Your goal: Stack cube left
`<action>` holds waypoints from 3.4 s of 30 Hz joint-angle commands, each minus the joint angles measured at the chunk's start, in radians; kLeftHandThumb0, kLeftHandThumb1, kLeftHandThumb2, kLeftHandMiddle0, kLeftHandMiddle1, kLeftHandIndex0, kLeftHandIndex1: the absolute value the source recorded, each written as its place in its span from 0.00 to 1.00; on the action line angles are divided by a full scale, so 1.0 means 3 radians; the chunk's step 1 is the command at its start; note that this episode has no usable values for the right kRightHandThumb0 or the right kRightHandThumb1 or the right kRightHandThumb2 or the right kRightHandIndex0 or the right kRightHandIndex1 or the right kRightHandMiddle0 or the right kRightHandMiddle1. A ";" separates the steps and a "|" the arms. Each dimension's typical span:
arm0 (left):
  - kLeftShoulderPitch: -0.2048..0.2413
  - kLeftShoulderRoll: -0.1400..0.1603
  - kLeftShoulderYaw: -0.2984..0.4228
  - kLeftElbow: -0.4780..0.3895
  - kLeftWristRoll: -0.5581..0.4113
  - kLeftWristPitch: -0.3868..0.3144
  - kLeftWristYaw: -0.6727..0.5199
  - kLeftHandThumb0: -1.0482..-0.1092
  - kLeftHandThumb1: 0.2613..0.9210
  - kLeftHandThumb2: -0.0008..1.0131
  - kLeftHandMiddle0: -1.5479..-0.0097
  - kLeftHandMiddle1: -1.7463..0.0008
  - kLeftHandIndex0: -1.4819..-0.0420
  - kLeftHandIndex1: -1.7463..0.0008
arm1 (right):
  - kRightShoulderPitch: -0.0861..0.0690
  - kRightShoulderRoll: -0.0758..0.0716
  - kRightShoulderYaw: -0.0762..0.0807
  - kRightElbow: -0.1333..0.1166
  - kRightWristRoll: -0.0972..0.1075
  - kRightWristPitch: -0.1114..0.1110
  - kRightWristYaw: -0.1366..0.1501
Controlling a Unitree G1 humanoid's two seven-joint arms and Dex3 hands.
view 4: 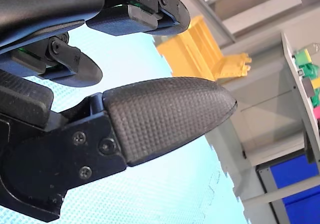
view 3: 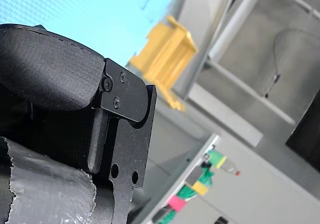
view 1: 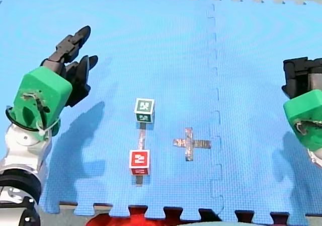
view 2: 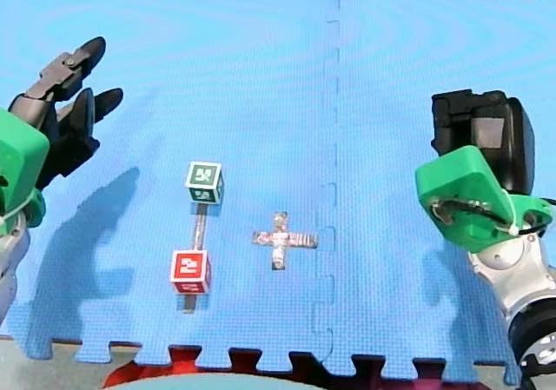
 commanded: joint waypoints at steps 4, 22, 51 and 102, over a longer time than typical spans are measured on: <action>-0.0008 0.0015 0.0007 0.0006 -0.0012 0.0002 0.0003 0.00 1.00 0.78 0.64 1.00 0.82 1.00 | -0.0001 -0.0010 0.0003 0.0008 0.0006 0.0003 -0.0013; 0.0027 -0.0025 0.0124 0.0041 -0.0126 -0.0124 0.0015 0.00 1.00 0.74 0.52 0.01 0.86 0.99 | 0.0005 -0.0015 0.0006 0.0009 0.0001 0.0002 -0.0029; -0.0020 -0.0029 0.0278 0.0031 -0.0292 0.0012 -0.0265 0.22 0.61 0.00 0.44 0.00 0.75 1.00 | -0.0003 -0.0007 0.0008 0.0018 -0.0006 0.0011 -0.0054; 0.0259 0.0551 -0.0087 -0.0518 -0.0314 0.0382 -0.1997 0.20 0.58 0.00 0.41 0.00 0.50 0.97 | 0.0015 0.0003 0.0024 0.0017 -0.0005 0.0101 -0.0185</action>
